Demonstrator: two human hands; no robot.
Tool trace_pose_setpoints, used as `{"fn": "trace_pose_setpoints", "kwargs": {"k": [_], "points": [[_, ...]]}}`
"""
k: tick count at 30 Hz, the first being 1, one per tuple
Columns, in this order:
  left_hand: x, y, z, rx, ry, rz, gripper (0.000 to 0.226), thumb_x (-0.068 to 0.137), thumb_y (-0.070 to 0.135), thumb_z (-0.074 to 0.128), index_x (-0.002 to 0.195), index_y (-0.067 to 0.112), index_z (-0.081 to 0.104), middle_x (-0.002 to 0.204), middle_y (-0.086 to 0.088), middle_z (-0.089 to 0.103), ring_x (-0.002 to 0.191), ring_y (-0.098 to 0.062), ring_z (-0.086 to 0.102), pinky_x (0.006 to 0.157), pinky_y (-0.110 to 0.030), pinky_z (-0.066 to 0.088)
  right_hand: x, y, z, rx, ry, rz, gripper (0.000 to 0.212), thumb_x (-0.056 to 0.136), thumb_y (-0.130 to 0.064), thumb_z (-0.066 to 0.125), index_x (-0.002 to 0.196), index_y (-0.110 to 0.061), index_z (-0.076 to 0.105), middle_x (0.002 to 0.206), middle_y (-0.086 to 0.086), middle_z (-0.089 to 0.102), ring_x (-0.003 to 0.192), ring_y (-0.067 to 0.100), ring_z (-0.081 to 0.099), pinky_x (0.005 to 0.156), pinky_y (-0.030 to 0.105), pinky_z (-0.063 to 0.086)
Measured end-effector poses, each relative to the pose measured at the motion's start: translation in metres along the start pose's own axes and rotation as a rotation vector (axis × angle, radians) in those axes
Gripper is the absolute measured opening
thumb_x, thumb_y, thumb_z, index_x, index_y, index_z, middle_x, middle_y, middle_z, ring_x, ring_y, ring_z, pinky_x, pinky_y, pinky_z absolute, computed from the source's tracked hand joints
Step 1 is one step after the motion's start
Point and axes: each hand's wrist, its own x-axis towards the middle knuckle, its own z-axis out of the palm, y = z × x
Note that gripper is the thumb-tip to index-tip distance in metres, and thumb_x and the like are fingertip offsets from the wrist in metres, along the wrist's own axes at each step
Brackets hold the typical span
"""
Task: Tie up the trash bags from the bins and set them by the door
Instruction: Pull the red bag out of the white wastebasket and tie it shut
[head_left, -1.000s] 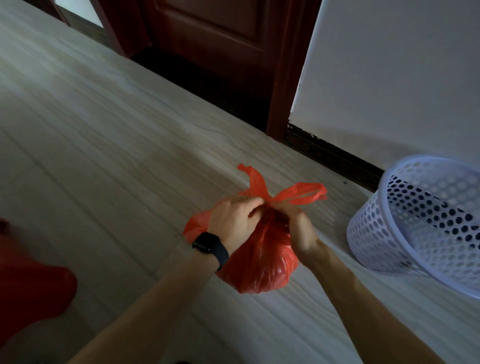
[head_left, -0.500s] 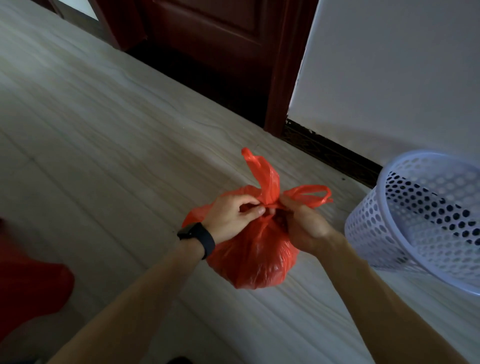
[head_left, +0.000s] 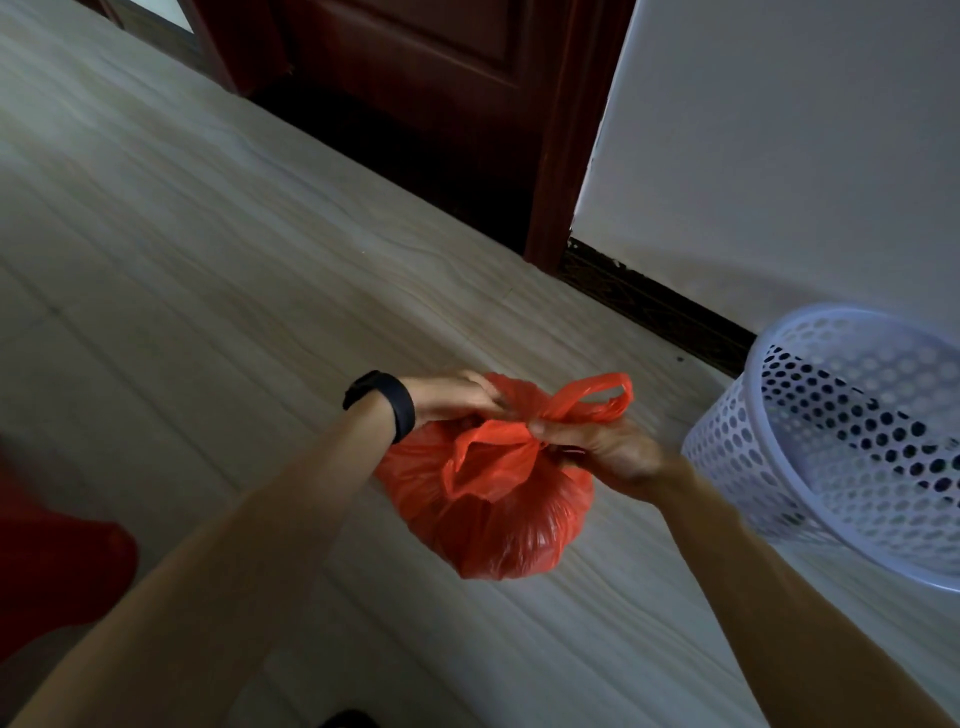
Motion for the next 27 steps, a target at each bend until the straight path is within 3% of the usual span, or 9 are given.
{"fn": "trace_pose_setpoints", "kwargs": {"k": [2, 4, 7, 9, 13, 17, 19, 22, 27], "points": [[0.0, 0.001, 0.0, -0.021, -0.019, -0.031, 0.028, 0.085, 0.023, 0.072, 0.105, 0.004, 0.072, 0.094, -0.006, 0.073, 0.09, -0.02, 0.067, 0.091, -0.035, 0.05, 0.001, -0.001, -0.002, -0.119, 0.054, 0.016, 0.005, 0.083, -0.013, 0.077, 0.088, -0.013, 0.077, 0.081, 0.0, 0.073, 0.07, 0.012, 0.064, 0.06, 0.021, 0.048], [0.001, 0.001, 0.001, -0.004, -0.025, -0.044, 0.013, 0.086, 0.023, 0.071, 0.088, 0.011, 0.072, 0.073, 0.005, 0.072, 0.072, -0.009, 0.067, 0.081, -0.032, 0.052, 0.005, 0.0, -0.003, -0.247, 0.144, 0.001, 0.018, 0.076, -0.014, 0.084, 0.092, -0.009, 0.077, 0.087, 0.007, 0.076, 0.076, 0.025, 0.071, 0.063, 0.029, 0.056], [0.001, 0.002, 0.002, -0.049, 0.0, 0.004, 0.01, 0.08, 0.021, 0.074, 0.079, 0.012, 0.07, 0.067, 0.007, 0.069, 0.064, -0.004, 0.063, 0.076, -0.03, 0.048, 0.009, 0.008, -0.002, -0.419, 0.325, -0.141, 0.024, 0.065, -0.021, 0.09, 0.084, -0.025, 0.076, 0.083, 0.01, 0.075, 0.076, 0.029, 0.072, 0.072, 0.046, 0.058], [0.0, 0.002, 0.004, -0.126, -0.031, 0.032, 0.021, 0.076, 0.022, 0.076, 0.088, 0.006, 0.073, 0.08, -0.004, 0.072, 0.078, -0.017, 0.067, 0.083, -0.034, 0.051, 0.01, 0.016, -0.003, -0.481, 0.406, -0.21, 0.037, 0.059, -0.03, 0.088, 0.086, -0.036, 0.063, 0.078, 0.005, 0.073, 0.071, 0.023, 0.07, 0.066, 0.037, 0.056], [-0.001, 0.001, 0.01, -0.079, 0.086, 0.022, 0.025, 0.085, 0.023, 0.063, 0.061, 0.019, 0.058, 0.047, 0.006, 0.046, 0.049, -0.01, 0.039, 0.049, -0.022, 0.031, 0.012, 0.027, 0.004, -0.722, 0.557, -0.414, 0.022, 0.071, -0.03, 0.074, 0.089, -0.027, 0.062, 0.073, -0.01, 0.066, 0.069, 0.005, 0.064, 0.061, 0.01, 0.044], [-0.003, -0.01, 0.015, -0.11, 0.18, 0.115, 0.003, 0.094, 0.028, 0.062, 0.096, 0.026, 0.063, 0.07, 0.003, 0.064, 0.054, -0.007, 0.046, 0.048, -0.018, 0.034, 0.019, 0.038, 0.014, -0.628, 0.71, -0.471, 0.011, 0.076, -0.036, 0.066, 0.082, -0.035, 0.057, 0.08, -0.009, 0.063, 0.073, 0.004, 0.06, 0.064, 0.018, 0.042], [-0.008, -0.013, 0.015, -0.077, 0.143, 0.159, 0.011, 0.095, 0.032, 0.06, 0.106, 0.032, 0.063, 0.08, 0.009, 0.07, 0.055, -0.002, 0.048, 0.05, -0.014, 0.036, 0.022, 0.039, 0.018, -0.534, 0.726, -0.417, 0.013, 0.075, -0.031, 0.068, 0.079, -0.036, 0.057, 0.077, -0.016, 0.066, 0.071, 0.001, 0.062, 0.062, 0.013, 0.041], [-0.007, -0.017, 0.013, -0.036, 0.143, 0.208, 0.007, 0.094, 0.034, 0.061, 0.096, 0.033, 0.068, 0.083, 0.007, 0.072, 0.054, -0.003, 0.047, 0.049, -0.014, 0.036, 0.023, 0.038, 0.019, -0.457, 0.708, -0.339, 0.012, 0.074, -0.032, 0.073, 0.078, -0.033, 0.061, 0.073, -0.024, 0.068, 0.068, -0.006, 0.063, 0.062, 0.011, 0.044], [-0.003, -0.021, 0.028, -0.144, 0.285, 0.268, 0.009, 0.092, 0.029, 0.065, 0.083, 0.026, 0.066, 0.059, 0.014, 0.067, 0.05, 0.005, 0.055, 0.058, -0.017, 0.043, 0.026, 0.034, 0.014, -0.306, 0.652, -0.236, 0.013, 0.076, -0.032, 0.084, 0.082, -0.026, 0.074, 0.083, -0.007, 0.075, 0.083, 0.011, 0.072, 0.079, 0.037, 0.057]]}}
